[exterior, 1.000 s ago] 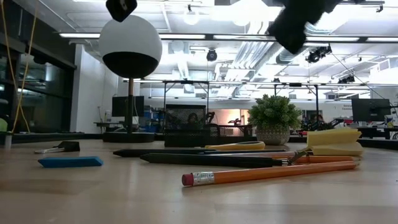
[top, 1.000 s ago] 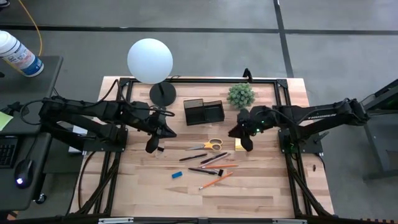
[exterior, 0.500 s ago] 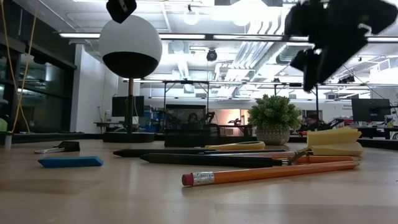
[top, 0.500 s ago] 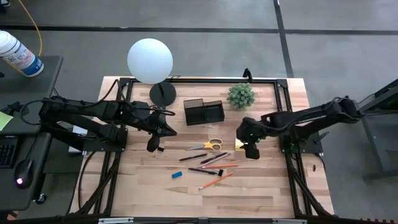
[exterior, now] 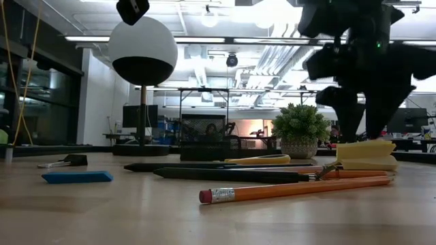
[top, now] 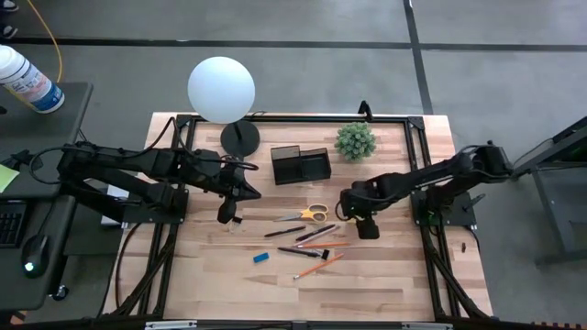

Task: Pick and place office supplies into organizer
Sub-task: Put the sticky notes into the desk organizer

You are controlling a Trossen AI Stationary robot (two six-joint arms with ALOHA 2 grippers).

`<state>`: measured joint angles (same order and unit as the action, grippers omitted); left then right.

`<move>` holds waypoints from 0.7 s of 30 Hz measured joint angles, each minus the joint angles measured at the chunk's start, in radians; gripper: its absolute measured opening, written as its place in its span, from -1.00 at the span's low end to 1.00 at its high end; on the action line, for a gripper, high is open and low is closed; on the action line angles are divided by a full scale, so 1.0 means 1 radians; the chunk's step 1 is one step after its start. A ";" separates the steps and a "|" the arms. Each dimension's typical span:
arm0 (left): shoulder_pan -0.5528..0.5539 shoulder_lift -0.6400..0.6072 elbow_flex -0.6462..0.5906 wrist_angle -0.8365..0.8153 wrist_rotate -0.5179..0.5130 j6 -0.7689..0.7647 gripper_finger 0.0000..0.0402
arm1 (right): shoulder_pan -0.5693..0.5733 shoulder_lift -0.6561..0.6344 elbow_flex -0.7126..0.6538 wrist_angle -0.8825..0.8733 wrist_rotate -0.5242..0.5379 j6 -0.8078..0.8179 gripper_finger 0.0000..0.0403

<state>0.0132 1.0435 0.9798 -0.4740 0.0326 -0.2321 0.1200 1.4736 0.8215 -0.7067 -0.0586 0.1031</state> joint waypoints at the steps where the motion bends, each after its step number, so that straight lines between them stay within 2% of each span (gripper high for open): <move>1: 0.000 0.000 0.000 0.000 0.000 0.000 -0.96 | 0.000 0.016 0.000 0.000 0.007 -0.002 0.21; 7: 0.000 0.000 0.000 0.000 0.000 0.000 -0.96 | 0.000 0.100 0.000 0.007 0.053 -0.002 0.21; 14: 0.000 0.000 0.000 0.000 0.000 0.000 -0.96 | 0.007 0.164 0.005 0.031 0.001 0.025 0.18; 18: 0.000 0.000 0.000 0.000 0.000 0.000 -0.96 | 0.028 0.168 0.004 0.031 0.047 0.028 0.06; 21: 0.000 0.000 0.000 0.000 0.000 0.000 -0.96 | 0.040 0.169 0.004 0.032 0.074 0.028 -0.13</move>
<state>0.0132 1.0435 0.9794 -0.4740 0.0328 -0.2325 0.1600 1.6428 0.8253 -0.6750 0.0152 0.1307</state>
